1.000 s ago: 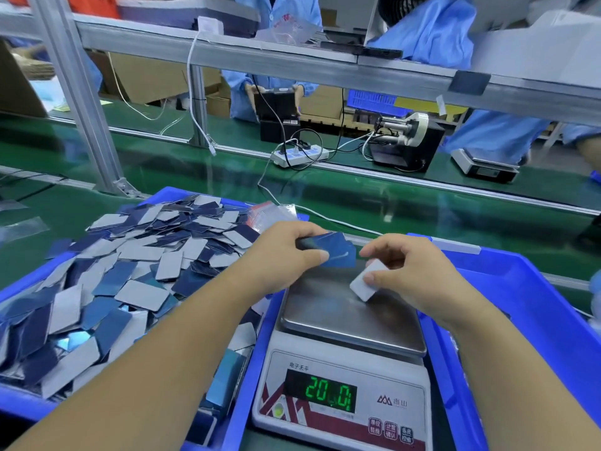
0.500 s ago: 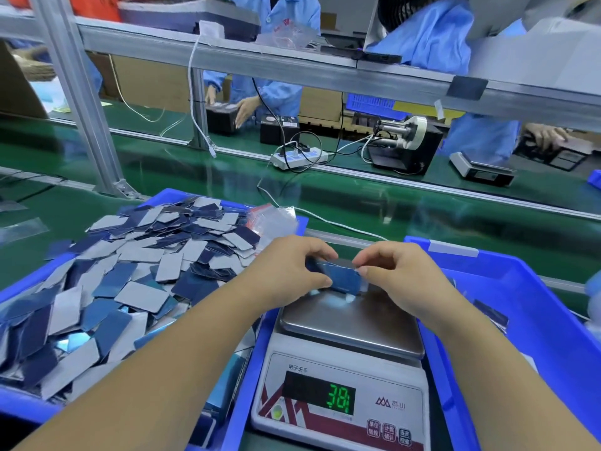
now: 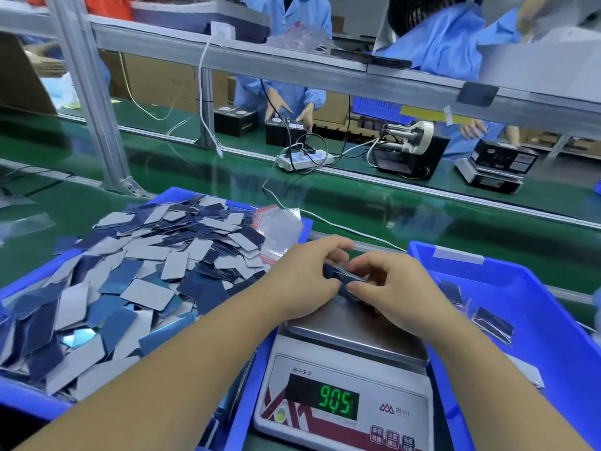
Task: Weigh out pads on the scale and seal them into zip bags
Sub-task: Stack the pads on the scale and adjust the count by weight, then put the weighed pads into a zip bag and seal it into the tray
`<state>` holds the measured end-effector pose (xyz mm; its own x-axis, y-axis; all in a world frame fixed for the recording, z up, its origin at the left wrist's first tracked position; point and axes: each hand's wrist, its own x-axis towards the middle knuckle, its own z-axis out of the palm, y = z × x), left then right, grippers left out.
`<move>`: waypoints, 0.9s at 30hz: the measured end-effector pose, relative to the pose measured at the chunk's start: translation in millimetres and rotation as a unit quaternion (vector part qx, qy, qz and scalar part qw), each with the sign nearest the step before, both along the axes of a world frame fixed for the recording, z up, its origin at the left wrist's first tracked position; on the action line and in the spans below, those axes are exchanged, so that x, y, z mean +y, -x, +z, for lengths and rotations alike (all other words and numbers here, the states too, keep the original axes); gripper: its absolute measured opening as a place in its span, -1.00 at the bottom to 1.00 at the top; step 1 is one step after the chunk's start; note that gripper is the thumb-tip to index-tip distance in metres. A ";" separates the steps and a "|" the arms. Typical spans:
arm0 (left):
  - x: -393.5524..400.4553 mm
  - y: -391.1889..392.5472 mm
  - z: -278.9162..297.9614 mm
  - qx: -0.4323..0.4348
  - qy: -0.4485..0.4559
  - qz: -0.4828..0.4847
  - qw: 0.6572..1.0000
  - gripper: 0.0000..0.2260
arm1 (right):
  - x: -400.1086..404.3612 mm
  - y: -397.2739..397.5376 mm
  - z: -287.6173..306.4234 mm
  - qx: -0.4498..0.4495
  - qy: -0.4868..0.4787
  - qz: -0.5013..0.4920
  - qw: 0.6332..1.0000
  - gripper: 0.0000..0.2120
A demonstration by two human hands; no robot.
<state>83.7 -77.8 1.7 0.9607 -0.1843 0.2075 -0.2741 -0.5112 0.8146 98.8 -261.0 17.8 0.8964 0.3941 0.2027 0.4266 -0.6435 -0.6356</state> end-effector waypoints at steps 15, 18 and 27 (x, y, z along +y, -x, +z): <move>9.7 -11.0 5.3 0.003 0.092 0.031 0.995 -0.48 | -1.8 -2.8 -0.9 -0.036 0.009 0.000 0.999 -0.71; 41.4 -26.4 4.1 -0.019 0.033 0.207 0.978 -0.67 | 0.6 -0.9 -1.9 -0.011 0.049 0.017 0.999 -0.71; 59.7 -49.5 -25.1 0.102 -0.288 0.295 0.906 -0.76 | 5.7 3.0 -4.1 -0.049 0.077 0.041 0.995 -0.73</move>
